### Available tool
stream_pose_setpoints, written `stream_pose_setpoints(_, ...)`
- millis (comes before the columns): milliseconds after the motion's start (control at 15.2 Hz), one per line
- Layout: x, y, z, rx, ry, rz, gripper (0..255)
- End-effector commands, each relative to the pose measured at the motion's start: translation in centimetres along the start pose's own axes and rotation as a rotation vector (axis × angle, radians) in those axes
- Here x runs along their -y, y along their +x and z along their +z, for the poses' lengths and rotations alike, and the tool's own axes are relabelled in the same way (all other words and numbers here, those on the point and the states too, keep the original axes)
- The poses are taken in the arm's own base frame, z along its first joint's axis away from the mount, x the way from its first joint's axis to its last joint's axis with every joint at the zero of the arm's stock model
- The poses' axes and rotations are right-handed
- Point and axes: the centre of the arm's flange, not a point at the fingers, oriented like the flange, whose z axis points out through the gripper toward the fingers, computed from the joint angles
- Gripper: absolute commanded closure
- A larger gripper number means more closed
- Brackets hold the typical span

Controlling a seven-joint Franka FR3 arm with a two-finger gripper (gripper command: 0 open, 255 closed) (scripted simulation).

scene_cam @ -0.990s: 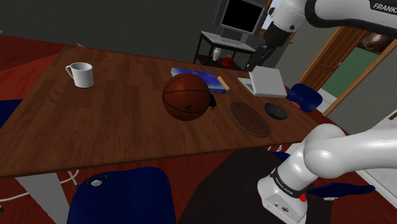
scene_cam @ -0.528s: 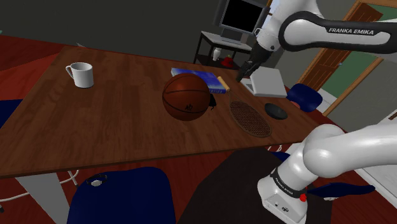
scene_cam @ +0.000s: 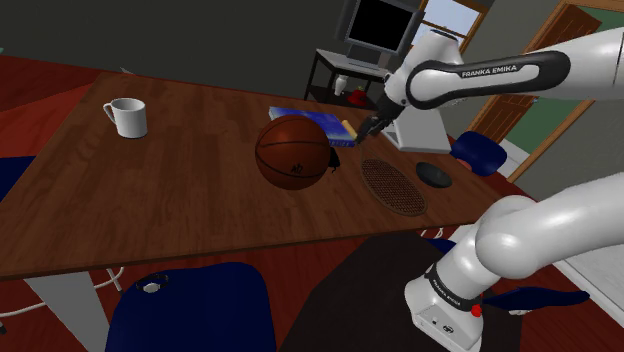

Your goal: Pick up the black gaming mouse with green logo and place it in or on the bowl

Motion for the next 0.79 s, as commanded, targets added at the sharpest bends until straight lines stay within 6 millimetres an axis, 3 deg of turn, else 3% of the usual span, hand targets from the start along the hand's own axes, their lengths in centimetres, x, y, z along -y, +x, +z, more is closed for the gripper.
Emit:
stream_pose_setpoints(0, -0.7, 0.4, 2.5, -0.01, 0.008, 0.013, 0)
stream_pose_setpoints(726, -5.9, 3.1, 16.0, -0.048, 0.056, 0.083, 0)
